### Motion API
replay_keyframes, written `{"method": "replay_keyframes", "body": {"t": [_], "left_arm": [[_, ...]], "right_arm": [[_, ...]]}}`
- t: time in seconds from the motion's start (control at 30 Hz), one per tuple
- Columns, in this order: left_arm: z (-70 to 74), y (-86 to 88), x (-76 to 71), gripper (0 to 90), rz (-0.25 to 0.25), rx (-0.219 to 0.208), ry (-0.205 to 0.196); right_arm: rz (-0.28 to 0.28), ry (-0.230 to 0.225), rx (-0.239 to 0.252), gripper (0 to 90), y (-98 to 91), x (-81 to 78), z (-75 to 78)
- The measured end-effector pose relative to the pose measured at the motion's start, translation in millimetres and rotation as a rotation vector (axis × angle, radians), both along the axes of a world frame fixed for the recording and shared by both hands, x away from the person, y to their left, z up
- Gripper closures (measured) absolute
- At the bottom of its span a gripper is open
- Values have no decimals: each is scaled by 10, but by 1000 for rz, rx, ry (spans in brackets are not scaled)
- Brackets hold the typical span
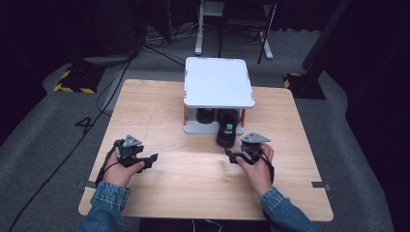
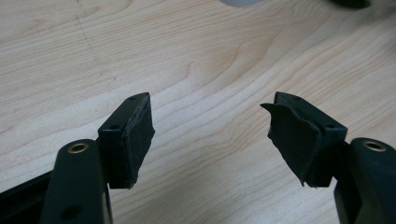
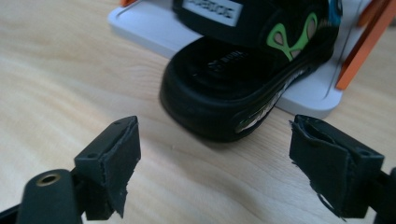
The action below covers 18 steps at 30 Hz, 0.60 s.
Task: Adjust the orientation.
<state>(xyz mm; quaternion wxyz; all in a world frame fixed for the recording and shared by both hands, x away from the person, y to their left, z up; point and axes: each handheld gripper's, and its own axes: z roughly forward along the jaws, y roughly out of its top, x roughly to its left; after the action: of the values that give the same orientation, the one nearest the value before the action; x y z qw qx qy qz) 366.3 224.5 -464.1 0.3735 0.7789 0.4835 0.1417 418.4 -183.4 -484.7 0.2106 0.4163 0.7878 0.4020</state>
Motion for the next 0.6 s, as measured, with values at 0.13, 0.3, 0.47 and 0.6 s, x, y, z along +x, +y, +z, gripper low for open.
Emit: {"method": "replay_keyframes", "body": {"t": [0.13,0.3,0.47,0.6], "left_arm": [[-11,10,9,309,4,5,5],[-21,27,1,309,8,4,2],[-15,64,-18,311,27,-1,-3],[-21,67,-40,311,28,2,0]], "right_arm": [[2,37,28,182,94,120,-91],[-5,31,60,175,114,293,-115],[12,-17,14,204,157,415,-91],[14,-45,-17,275,141,588,-81]]}}
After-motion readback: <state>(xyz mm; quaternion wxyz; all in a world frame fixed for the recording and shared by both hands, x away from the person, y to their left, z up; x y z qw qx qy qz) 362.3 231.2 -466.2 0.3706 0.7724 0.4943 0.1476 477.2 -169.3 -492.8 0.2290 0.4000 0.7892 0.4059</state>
